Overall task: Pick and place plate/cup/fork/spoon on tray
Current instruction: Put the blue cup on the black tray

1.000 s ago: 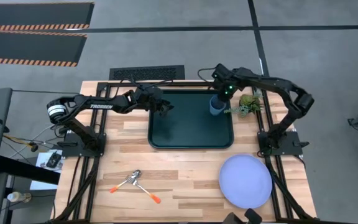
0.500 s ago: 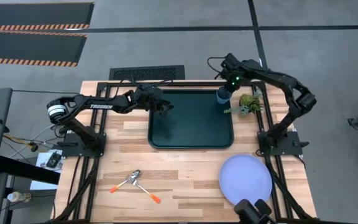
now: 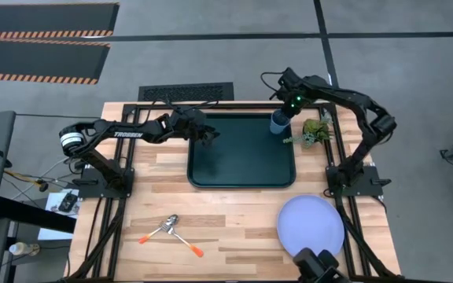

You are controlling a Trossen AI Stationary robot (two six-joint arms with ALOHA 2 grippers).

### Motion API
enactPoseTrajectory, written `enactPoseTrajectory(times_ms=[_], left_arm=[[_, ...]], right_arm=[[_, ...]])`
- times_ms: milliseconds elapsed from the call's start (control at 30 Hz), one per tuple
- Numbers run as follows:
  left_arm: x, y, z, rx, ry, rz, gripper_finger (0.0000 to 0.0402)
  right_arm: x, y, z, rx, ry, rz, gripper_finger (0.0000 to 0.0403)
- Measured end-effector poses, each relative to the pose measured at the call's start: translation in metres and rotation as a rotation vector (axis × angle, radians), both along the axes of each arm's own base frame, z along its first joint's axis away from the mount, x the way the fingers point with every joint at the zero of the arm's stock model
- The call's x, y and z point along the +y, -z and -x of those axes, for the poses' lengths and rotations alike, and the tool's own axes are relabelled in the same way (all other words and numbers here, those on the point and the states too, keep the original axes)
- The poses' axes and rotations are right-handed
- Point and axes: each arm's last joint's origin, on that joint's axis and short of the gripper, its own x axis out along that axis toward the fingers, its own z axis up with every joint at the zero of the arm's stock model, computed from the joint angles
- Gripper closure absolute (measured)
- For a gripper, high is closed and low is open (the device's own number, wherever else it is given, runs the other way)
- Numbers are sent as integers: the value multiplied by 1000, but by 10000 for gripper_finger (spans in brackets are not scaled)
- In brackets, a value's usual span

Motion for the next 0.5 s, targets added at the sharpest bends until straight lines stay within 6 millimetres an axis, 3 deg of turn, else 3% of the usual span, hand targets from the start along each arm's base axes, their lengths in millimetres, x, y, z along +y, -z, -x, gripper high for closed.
enactPoseTrajectory(times_ms=[267, 500], left_arm=[[0, 0, 0, 0, -1, 1, 228], [0, 0, 0, 0, -1, 1, 228]], right_arm=[[-2, 1, -2, -19, -4, 9, 351], [-2, -2, 1, -30, -2, 7, 280]])
